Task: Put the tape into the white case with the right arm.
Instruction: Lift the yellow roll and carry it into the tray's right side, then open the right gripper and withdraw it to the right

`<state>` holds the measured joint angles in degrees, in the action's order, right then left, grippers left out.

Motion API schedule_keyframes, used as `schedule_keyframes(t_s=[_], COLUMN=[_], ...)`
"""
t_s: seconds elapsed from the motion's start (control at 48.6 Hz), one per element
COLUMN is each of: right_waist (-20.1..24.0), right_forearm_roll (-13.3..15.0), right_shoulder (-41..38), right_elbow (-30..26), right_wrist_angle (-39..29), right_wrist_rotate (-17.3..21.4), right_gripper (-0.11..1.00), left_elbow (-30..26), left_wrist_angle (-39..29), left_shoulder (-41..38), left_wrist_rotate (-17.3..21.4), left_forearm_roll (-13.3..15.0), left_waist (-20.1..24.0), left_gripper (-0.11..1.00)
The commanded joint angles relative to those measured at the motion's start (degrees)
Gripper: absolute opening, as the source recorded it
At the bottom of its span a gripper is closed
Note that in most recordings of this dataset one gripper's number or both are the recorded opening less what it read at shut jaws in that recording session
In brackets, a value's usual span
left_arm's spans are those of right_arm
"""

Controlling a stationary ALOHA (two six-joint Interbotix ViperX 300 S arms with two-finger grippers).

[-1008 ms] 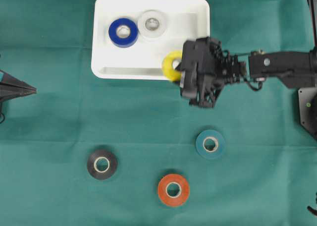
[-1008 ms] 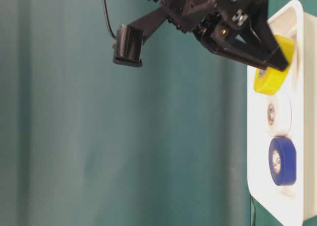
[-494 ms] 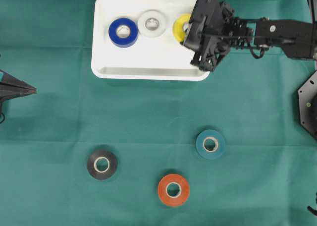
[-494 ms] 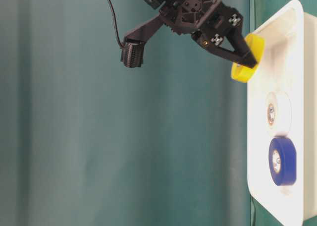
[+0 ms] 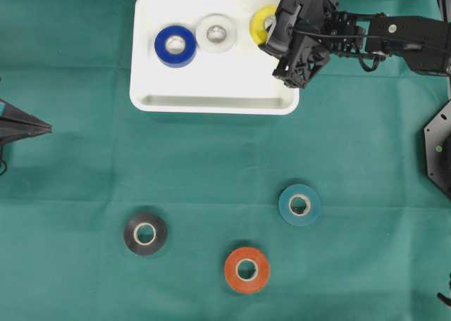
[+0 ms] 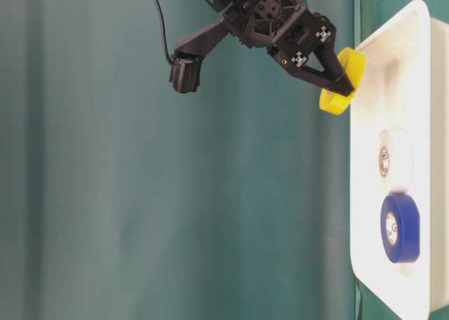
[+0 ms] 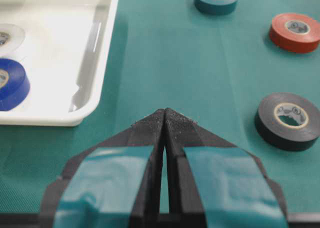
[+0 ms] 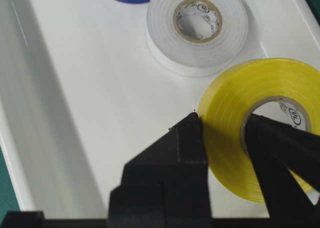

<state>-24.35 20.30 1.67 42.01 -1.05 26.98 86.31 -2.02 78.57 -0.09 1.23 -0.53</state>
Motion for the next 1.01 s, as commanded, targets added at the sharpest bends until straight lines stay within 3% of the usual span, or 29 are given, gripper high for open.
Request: schedule_keyframes(t_s=[0.0,0.082,0.247,0.288,0.37,0.658,0.987], right_waist=[-0.35,-0.53,-0.62,-0.62,-0.62,-0.62,-0.62], right_forearm_roll=[0.09,0.09,0.09,0.09,0.09,0.09,-0.09], right_shoulder=[1.58,1.58,1.58,1.58,1.58,5.80,19.07], right_elbow=[-0.53,-0.44,0.26,0.62,1.49,6.86,20.74], right_wrist_angle=[0.62,0.62,0.70,0.70,0.62,0.62,4.04], right_wrist_rotate=[-0.09,0.00,0.09,0.18,0.18,0.18,0.62], right_gripper=[0.05,0.20,0.69,0.76,0.69,0.68,0.68], left_elbow=[-0.62,-0.62,-0.62,-0.62,-0.62,-0.62,-0.62], left_wrist_angle=[0.35,0.35,0.26,0.26,0.35,0.26,0.26], left_shoulder=[-0.44,-0.44,-0.44,-0.44,-0.44,-0.44,-0.44], left_wrist_rotate=[0.00,0.00,0.00,0.00,0.00,0.00,0.00], left_forearm_roll=[0.00,0.00,0.00,0.00,0.00,0.00,0.00], left_waist=[0.09,0.09,0.09,0.09,0.09,0.09,0.09], left_gripper=[0.00,0.00,0.00,0.00,0.00,0.00,0.00])
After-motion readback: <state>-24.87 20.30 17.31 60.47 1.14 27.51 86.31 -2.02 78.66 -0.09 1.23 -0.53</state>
